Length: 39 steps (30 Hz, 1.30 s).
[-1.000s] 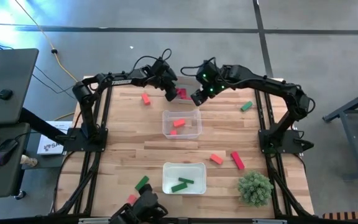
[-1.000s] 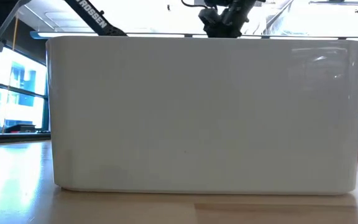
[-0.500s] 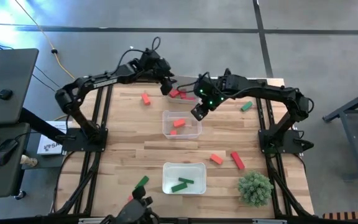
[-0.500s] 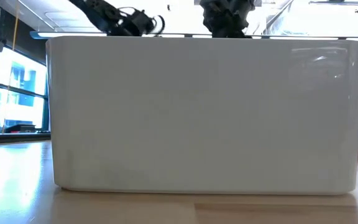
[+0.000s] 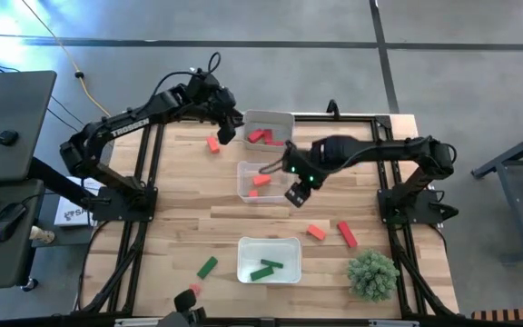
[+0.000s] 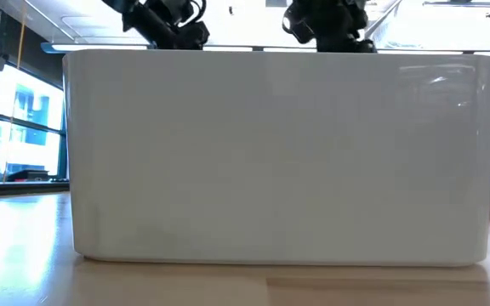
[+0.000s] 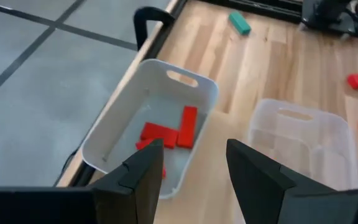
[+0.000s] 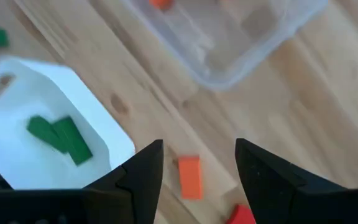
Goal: Sort & place blocks by color
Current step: Put the orange block into the transparent bin
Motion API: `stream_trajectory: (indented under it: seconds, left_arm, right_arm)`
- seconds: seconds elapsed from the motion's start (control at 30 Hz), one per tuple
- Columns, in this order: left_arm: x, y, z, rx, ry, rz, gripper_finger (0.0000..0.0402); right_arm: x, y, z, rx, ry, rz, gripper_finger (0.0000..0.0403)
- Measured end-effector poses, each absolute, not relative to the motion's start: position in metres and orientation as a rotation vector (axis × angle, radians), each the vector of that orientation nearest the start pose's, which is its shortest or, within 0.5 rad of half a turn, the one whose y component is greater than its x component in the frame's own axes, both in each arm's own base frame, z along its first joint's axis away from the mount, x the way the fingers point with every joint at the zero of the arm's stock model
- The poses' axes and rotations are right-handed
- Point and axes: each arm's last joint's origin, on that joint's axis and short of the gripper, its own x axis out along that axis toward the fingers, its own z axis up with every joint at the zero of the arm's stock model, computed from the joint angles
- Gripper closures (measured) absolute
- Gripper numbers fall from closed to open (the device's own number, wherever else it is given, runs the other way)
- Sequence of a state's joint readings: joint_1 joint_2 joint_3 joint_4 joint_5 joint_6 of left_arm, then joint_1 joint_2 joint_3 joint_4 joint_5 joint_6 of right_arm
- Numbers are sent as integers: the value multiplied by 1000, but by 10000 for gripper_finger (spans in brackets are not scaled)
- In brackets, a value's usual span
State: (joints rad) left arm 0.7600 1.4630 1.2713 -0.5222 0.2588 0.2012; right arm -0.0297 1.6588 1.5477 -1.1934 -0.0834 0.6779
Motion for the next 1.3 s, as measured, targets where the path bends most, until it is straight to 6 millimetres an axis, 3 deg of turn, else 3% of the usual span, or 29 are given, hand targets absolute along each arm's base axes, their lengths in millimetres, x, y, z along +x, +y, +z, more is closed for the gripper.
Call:
stream_trajectory:
  seconds: [0.27, 0.63, 1.3]
  left_arm:
    - [235, 196, 318, -133, 717, 354, 236]
    - [248, 172, 314, -230, 758, 301, 238]
    - [284, 86, 310, -347, 847, 98, 238]
  right_arm:
    - [314, 28, 290, 658, 1337, -405, 214]
    - [311, 53, 283, 585, 1393, -401, 214]
    - [317, 82, 249, 413, 1571, -376, 203]
